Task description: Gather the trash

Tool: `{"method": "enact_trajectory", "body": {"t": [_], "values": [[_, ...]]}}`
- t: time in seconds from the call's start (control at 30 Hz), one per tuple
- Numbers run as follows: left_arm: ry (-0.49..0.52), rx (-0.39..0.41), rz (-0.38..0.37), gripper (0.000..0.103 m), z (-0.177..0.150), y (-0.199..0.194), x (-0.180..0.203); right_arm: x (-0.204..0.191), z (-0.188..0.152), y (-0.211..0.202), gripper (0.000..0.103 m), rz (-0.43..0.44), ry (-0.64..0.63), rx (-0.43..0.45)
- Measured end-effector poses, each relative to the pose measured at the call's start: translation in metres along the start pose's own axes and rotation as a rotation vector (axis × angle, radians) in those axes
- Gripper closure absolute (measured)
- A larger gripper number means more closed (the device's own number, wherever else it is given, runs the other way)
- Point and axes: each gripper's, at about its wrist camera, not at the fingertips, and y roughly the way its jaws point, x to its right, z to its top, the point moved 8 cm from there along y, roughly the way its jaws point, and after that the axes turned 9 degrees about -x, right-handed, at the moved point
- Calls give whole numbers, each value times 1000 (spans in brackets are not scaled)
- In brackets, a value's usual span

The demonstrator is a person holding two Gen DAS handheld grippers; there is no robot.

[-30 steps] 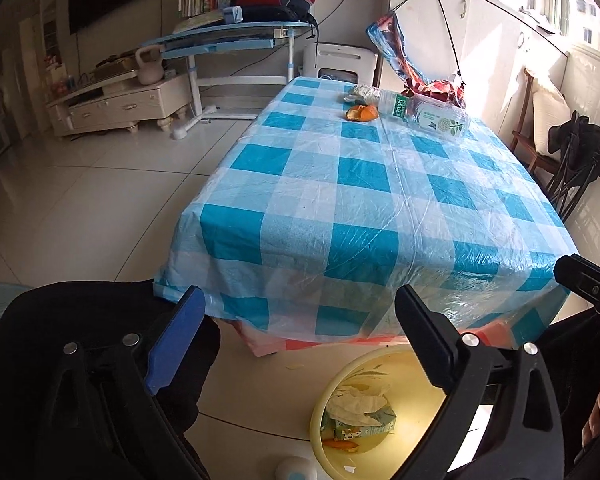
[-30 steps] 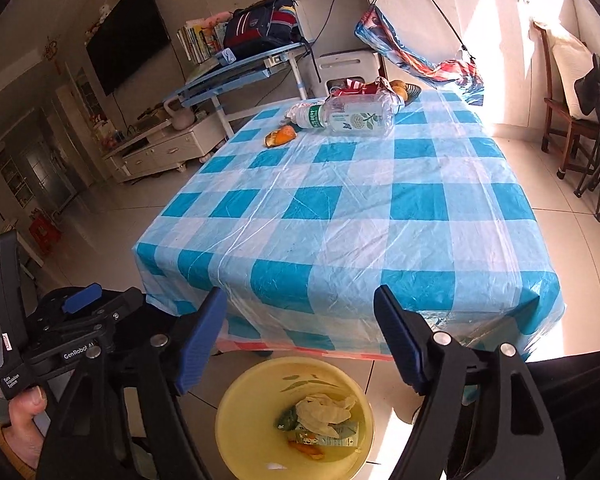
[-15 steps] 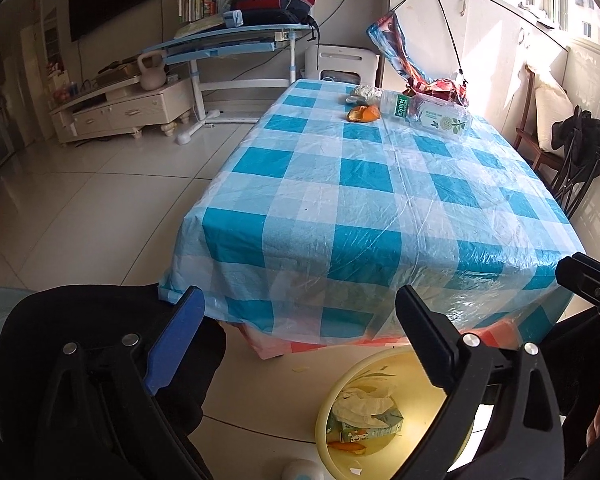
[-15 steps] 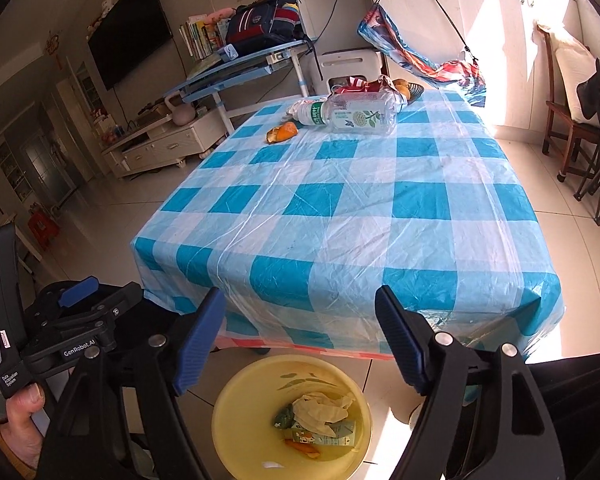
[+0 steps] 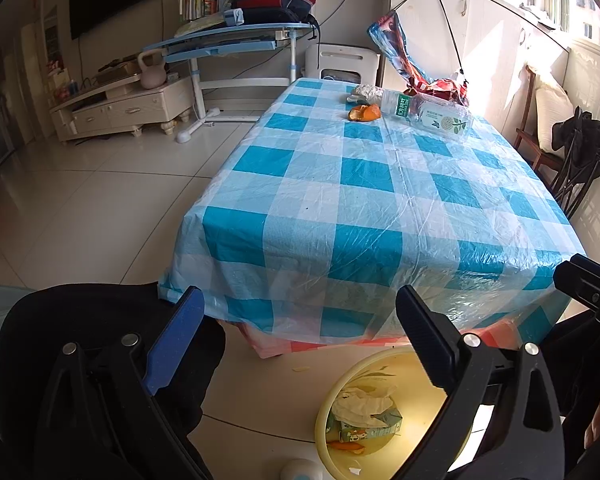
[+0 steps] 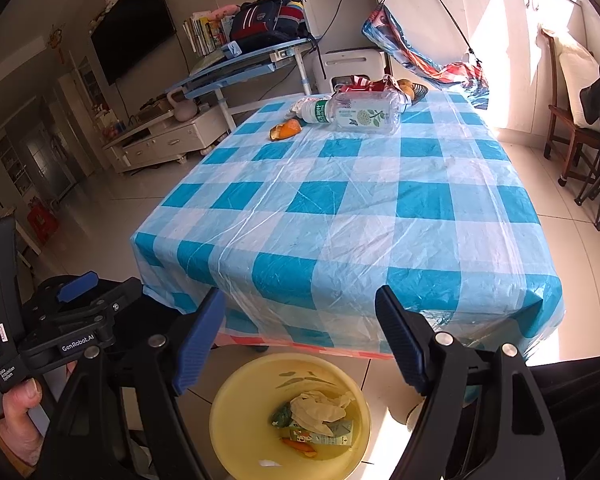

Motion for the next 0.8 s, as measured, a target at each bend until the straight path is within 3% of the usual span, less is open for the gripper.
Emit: {"method": "enact_trajectory", "body": {"t": [0.8], "values": [[0, -2, 0, 9, 0, 1, -1, -3, -1, 0, 28, -3, -5, -1]]}}
